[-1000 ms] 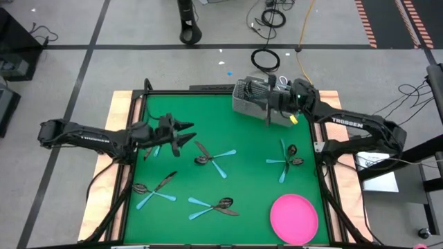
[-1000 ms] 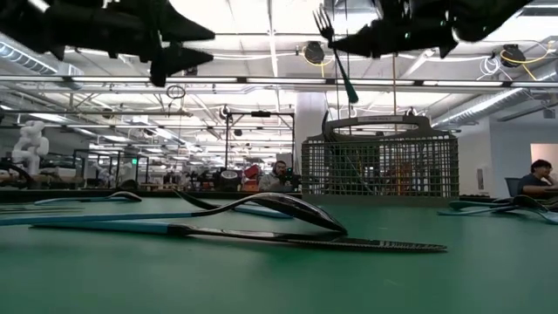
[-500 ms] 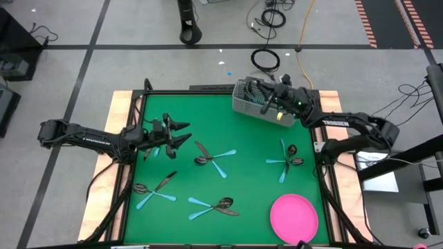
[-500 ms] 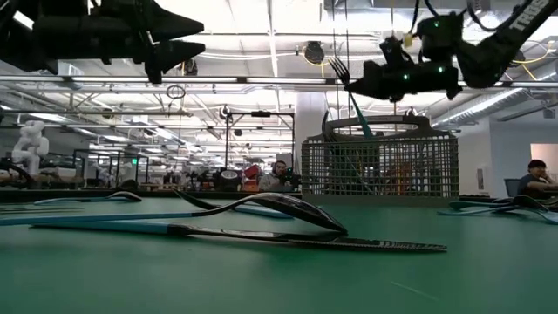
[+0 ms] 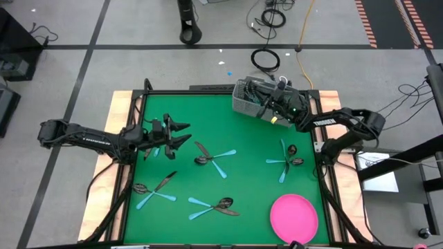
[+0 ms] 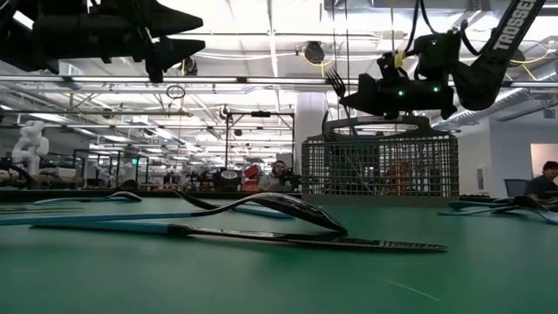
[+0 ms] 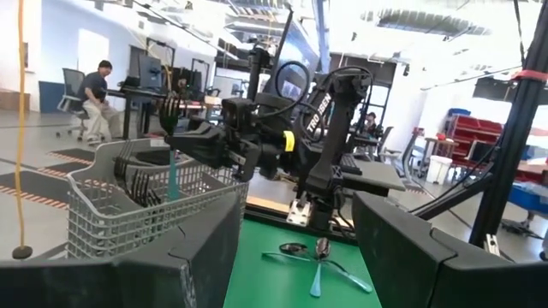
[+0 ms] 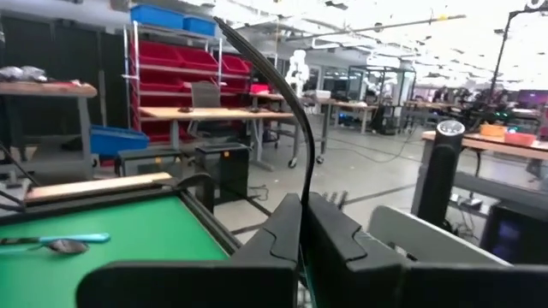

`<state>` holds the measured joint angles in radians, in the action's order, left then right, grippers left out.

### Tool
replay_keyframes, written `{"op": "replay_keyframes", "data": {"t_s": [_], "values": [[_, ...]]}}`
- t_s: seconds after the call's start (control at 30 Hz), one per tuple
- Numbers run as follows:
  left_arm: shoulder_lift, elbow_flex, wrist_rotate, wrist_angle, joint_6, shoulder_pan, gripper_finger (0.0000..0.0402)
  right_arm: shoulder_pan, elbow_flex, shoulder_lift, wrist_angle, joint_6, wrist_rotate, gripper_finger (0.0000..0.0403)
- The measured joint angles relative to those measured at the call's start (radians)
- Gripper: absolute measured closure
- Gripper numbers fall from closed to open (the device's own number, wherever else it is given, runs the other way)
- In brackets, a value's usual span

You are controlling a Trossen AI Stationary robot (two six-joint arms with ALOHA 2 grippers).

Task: Sort silverware
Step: Put the blue fork into the silverware basket

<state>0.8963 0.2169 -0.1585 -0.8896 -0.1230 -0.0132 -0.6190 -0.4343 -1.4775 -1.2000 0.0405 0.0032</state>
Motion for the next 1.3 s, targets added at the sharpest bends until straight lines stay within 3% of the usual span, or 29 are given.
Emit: {"op": "replay_keyframes", "data": {"t_s": [0.17,0.57,0.87,1.3], "values": [[0.000,0.000,0.000,0.000,0.000,0.000,0.0174,0.007,0.000,-0.007,0.001,-0.027,-0.004,0.0396],[0.000,0.000,0.004,0.000,-0.003,0.001,0.0174,0.006,0.000,-0.004,-0.003,-0.059,0.004,0.0321],[0.000,0.000,0.005,0.000,-0.003,0.001,0.0174,0.006,0.000,0.001,-0.025,-0.061,0.005,0.0292],[0.000,0.000,0.023,0.001,-0.002,0.001,0.0174,0.051,0.000,0.208,0.064,-0.008,-0.010,0.0291]]}}
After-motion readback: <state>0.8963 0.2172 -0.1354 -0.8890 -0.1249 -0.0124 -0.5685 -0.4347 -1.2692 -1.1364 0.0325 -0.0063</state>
